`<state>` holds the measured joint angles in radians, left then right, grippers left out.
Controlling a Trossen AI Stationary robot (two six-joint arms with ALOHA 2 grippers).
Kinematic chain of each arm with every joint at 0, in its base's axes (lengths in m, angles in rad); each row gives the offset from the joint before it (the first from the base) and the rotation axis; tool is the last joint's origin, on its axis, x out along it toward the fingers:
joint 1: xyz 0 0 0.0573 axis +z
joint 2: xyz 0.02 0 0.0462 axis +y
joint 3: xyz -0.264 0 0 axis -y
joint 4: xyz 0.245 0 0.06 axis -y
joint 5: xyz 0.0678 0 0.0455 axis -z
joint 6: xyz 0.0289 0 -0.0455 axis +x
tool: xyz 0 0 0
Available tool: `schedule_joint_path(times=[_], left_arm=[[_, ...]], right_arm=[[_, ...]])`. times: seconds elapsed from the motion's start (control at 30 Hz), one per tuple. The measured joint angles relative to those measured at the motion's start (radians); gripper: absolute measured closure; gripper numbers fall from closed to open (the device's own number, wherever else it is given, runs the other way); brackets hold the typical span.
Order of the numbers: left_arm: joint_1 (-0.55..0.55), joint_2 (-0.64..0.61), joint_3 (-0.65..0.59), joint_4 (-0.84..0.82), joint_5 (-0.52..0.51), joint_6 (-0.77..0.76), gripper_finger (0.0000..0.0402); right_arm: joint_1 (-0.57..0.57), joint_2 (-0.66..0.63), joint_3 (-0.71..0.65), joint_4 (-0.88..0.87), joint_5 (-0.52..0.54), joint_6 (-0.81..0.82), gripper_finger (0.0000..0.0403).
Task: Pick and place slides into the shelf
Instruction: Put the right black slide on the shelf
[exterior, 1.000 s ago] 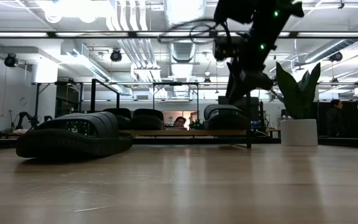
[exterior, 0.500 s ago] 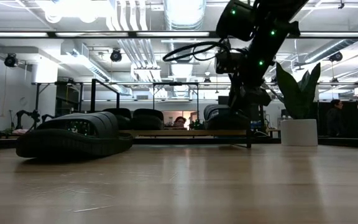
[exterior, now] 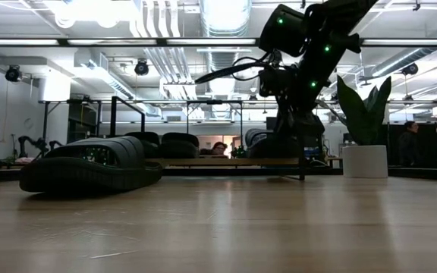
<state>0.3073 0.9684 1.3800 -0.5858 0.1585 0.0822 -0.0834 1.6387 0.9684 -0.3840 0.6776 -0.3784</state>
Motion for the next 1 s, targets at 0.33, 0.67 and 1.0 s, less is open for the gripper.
schedule_joint_path(times=[0.33, 0.67, 1.0], left_arm=[[0.0, 0.0, 0.0, 0.0, 0.0, 0.002, 0.0222], [0.0, 0.0, 0.0, -0.001, 0.0, 0.002, 0.0222], [0.0, 0.0, 0.0, -0.001, 0.0, 0.002, 0.0222]], right_arm=[[0.004, -0.002, 0.0, 0.004, 0.063, 0.0, 0.0389], [0.019, -0.026, 0.0, 0.122, 0.193, -0.015, 0.0391], [0.018, -0.024, 0.0, 0.155, 0.331, -0.012, 0.0392]])
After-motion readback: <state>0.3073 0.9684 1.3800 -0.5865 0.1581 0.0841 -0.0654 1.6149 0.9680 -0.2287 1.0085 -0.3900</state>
